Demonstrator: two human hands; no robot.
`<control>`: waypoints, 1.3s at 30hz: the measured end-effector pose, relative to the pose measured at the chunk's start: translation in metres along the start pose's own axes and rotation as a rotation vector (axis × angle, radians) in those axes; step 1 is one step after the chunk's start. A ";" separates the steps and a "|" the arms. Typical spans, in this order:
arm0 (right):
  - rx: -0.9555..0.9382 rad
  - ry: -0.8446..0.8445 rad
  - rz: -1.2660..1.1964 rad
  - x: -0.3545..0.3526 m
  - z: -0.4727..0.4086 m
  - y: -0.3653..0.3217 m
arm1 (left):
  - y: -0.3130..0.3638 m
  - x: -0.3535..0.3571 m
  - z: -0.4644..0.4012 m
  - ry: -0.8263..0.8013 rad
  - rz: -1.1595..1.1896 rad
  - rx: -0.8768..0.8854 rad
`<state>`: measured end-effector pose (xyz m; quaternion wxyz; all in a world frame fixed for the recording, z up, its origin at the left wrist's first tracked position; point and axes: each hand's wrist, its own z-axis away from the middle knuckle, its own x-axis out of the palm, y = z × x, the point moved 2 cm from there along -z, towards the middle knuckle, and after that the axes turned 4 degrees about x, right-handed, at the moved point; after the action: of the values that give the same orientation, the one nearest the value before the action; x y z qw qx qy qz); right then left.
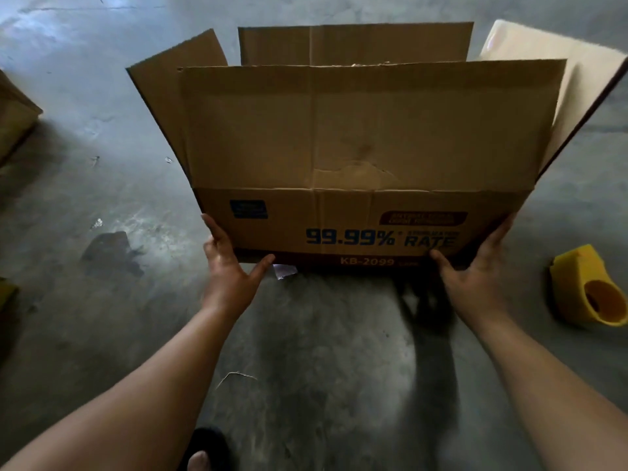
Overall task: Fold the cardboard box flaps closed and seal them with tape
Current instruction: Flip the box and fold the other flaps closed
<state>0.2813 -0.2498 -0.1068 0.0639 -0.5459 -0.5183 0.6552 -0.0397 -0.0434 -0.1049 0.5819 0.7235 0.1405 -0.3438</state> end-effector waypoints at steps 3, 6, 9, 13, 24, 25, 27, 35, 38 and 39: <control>0.029 -0.050 0.049 0.004 0.001 0.012 | -0.010 0.009 0.004 -0.091 -0.054 -0.031; 0.027 -0.104 0.102 0.011 0.003 0.028 | -0.024 0.018 0.007 -0.214 -0.106 -0.086; 0.033 -0.150 0.084 0.018 0.003 0.042 | -0.033 0.023 0.008 -0.252 -0.084 -0.100; 0.059 -0.151 0.064 0.021 0.002 0.045 | -0.036 0.022 0.008 -0.245 -0.067 -0.064; 0.027 -0.147 0.059 0.013 0.014 0.026 | -0.034 0.012 0.017 -0.259 -0.110 -0.035; 0.031 -0.142 0.074 0.013 0.017 0.025 | -0.033 0.011 0.020 -0.253 -0.115 -0.036; 0.053 -0.122 0.119 0.012 0.025 0.021 | -0.034 0.009 0.023 -0.235 -0.111 -0.036; -0.119 0.024 0.247 0.014 0.033 -0.034 | -0.021 -0.012 0.011 -0.010 0.101 -0.061; -0.420 0.107 0.165 0.014 0.019 -0.094 | 0.005 -0.030 -0.012 0.181 0.224 0.030; -0.512 0.123 0.143 0.014 0.012 -0.119 | 0.015 -0.038 -0.022 0.234 0.259 0.065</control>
<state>0.2092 -0.1939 -0.0283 -0.0915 -0.6183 -0.6223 0.4711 -0.0508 -0.0200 -0.0668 0.5773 0.7891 0.1016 -0.1835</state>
